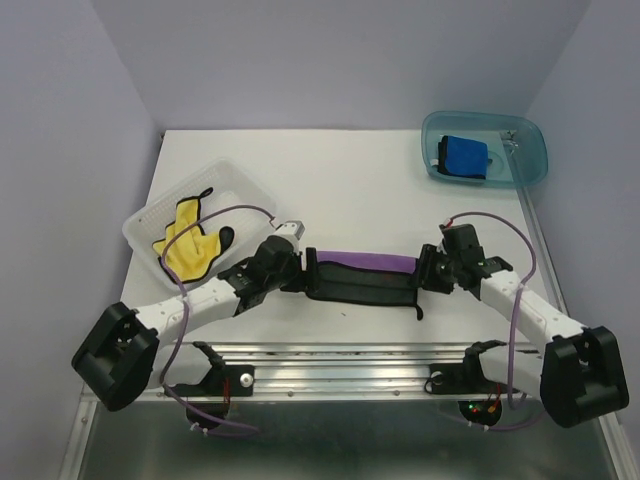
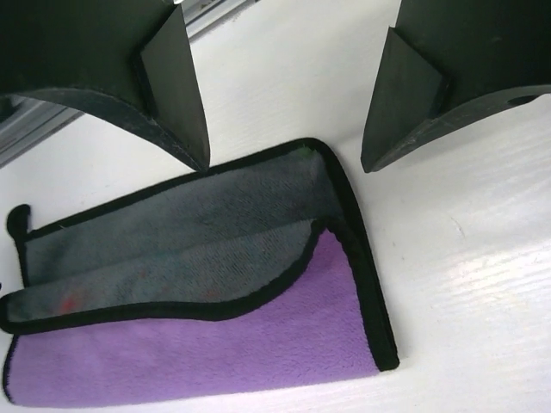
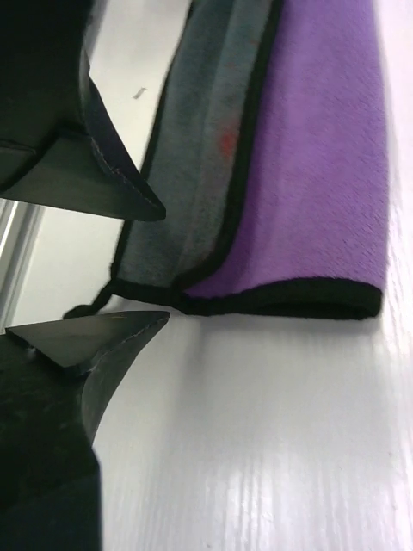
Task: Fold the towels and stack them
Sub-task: Fold the towel
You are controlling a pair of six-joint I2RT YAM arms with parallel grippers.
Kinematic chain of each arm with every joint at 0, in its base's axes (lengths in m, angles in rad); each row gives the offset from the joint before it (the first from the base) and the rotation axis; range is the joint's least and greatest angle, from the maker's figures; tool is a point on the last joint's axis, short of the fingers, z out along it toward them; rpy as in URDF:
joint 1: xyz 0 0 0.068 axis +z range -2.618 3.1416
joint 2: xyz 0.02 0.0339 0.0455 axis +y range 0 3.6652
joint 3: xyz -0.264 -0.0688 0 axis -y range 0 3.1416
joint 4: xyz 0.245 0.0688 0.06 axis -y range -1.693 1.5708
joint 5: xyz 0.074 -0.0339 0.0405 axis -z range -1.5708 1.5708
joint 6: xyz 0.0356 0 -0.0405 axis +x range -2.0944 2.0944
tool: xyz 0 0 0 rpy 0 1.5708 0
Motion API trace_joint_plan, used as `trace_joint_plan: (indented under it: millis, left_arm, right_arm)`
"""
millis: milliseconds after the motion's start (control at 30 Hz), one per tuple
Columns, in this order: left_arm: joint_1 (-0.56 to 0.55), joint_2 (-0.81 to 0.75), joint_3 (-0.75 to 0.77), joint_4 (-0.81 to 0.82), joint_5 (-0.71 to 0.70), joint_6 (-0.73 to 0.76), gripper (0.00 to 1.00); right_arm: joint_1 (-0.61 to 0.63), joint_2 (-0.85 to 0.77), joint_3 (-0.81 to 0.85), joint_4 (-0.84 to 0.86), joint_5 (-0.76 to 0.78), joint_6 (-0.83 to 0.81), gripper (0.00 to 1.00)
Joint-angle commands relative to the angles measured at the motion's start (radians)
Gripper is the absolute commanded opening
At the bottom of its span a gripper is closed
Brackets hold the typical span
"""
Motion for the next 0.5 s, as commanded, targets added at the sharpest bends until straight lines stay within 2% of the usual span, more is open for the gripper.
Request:
trace_joint_plan:
  millis: [0,67,167,200,233,467]
  left_arm:
    - [-0.009,-0.111,-0.033,-0.027,-0.008,-0.05,0.85]
    - [-0.007,-0.131,-0.031,-0.04,-0.021,-0.063,0.99]
    - [-0.009,-0.134,0.019,-0.069,-0.028,-0.075,0.99]
    - [-0.009,-0.129,0.033,-0.069,-0.027,-0.075,0.99]
    - [-0.007,-0.123,0.063,-0.067,-0.028,-0.07,0.99]
    - [-0.009,-0.057,0.174,-0.084,-0.088,-0.047,0.99]
  right_arm:
    - [0.006,-0.099,-0.027,-0.026,-0.08,0.027,0.62]
    - [0.006,-0.129,-0.021,-0.04,-0.069,0.032,0.64]
    - [0.006,-0.131,0.025,-0.037,-0.019,0.026,0.74]
    - [0.006,-0.117,0.041,-0.028,-0.023,0.024,0.79]
    - [0.006,-0.105,0.064,-0.014,-0.031,0.021,1.0]
    - [0.018,0.034,0.151,0.161,-0.187,-0.012,1.0]
